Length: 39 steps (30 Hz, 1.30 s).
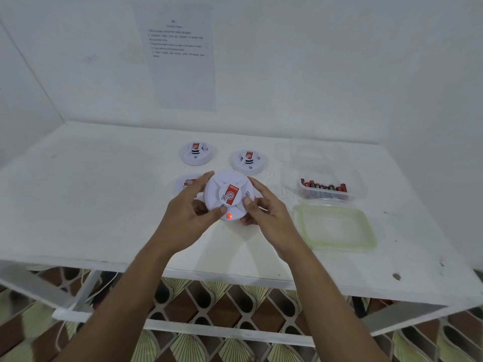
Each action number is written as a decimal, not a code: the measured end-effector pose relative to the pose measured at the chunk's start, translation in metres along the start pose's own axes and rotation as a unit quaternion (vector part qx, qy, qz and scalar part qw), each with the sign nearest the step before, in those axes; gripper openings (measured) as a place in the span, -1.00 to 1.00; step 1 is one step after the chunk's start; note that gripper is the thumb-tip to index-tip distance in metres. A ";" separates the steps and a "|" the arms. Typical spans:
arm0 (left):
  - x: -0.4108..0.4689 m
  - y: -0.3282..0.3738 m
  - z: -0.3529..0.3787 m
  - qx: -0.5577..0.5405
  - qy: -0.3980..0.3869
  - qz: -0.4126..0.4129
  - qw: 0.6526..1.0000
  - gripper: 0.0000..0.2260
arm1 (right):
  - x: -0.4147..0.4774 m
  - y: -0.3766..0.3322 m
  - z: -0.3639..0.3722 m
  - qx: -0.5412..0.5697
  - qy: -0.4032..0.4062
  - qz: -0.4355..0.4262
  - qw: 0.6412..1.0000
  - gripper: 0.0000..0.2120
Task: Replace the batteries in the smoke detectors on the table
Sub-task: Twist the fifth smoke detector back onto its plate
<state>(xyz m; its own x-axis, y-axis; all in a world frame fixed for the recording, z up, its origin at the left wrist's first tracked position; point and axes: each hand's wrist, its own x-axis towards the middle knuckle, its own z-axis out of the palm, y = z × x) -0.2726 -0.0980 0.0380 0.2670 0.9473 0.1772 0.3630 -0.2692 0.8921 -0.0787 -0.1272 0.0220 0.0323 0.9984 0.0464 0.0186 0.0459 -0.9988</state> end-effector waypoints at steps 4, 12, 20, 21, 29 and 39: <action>0.013 0.002 0.006 0.011 0.012 -0.011 1.000 -0.42 | 0.012 -0.001 -0.011 -0.038 -0.016 0.000 0.999 -0.58; 0.034 0.006 0.015 0.000 0.030 -0.012 0.999 -0.43 | 0.038 -0.003 -0.029 -0.060 -0.047 0.000 0.997 -0.56; 0.044 0.004 0.024 0.031 0.064 -0.017 0.997 -0.42 | 0.054 0.000 -0.040 -0.050 -0.073 -0.001 0.996 -0.57; 0.045 0.003 0.025 0.036 0.067 -0.021 0.997 -0.41 | 0.056 0.001 -0.041 -0.051 -0.076 -0.001 0.996 -0.57; 0.045 0.001 0.026 0.013 0.107 -0.043 0.993 -0.46 | 0.067 0.003 -0.036 -0.069 -0.103 0.003 0.992 -0.50; 0.050 -0.011 0.006 -0.037 0.137 -0.065 0.988 -0.52 | 0.081 0.002 -0.009 -0.055 -0.115 0.001 0.992 -0.50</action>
<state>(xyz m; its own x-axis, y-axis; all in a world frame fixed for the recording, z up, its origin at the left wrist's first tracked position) -0.2579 -0.0492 0.0346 -0.0323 0.9871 0.1567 0.3093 -0.1392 0.9407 -0.0668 -0.0463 0.0239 -0.1964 0.9802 0.0264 0.1276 0.0522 -0.9905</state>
